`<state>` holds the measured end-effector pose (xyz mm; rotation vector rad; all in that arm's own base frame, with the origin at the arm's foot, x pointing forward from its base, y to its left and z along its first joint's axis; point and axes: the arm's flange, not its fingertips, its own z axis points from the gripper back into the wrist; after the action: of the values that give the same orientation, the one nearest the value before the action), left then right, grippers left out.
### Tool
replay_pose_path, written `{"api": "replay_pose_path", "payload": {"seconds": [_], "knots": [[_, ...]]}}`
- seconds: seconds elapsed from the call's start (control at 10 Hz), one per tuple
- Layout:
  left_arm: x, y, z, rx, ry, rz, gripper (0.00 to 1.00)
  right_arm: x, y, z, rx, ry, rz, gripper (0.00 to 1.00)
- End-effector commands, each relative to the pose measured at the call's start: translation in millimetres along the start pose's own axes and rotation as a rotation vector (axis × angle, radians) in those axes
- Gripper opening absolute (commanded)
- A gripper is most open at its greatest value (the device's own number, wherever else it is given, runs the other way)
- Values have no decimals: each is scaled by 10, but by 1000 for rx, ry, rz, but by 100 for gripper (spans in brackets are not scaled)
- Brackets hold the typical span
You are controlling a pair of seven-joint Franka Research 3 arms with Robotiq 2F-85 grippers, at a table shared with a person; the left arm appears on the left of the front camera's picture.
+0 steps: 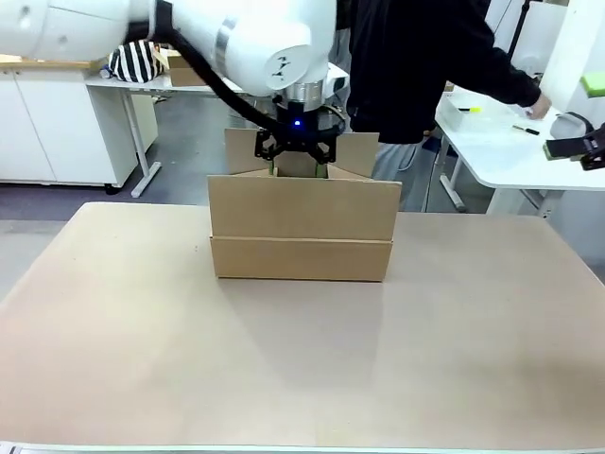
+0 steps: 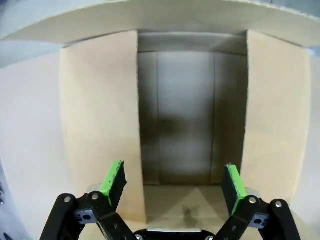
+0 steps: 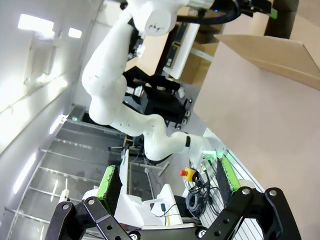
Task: Pack the gift set into the box.
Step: Place both hands on the side flaps of the Package Box and spread them outward.
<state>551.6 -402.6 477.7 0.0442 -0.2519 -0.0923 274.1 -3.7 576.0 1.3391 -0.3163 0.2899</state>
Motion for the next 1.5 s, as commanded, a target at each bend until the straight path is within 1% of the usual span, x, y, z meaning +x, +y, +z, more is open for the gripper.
{"api": "replay_pose_path", "payload": {"seconds": [0.0, 0.2, 0.6, 0.9, 1.3, 1.4], "knots": [[235, 7, -40, 31, 56, -33, 100, 30, 1, -18, 17, -8, 28, 100], [207, 13, -137, 47, 80, -24, 100, 30, 1, -18, 17, -8, 28, 100], [149, 15, -373, 53, 158, -28, 100, 30, 1, -18, 17, -8, 28, 100], [103, 31, -488, 173, 222, 22, 100, 30, 1, -18, 17, -8, 28, 100], [27, 20, -714, 256, 335, -11, 100, 30, 1, -18, 17, -8, 28, 100], [8, 26, -747, 280, 345, -7, 100, 30, 1, -18, 17, -8, 28, 100]]}}
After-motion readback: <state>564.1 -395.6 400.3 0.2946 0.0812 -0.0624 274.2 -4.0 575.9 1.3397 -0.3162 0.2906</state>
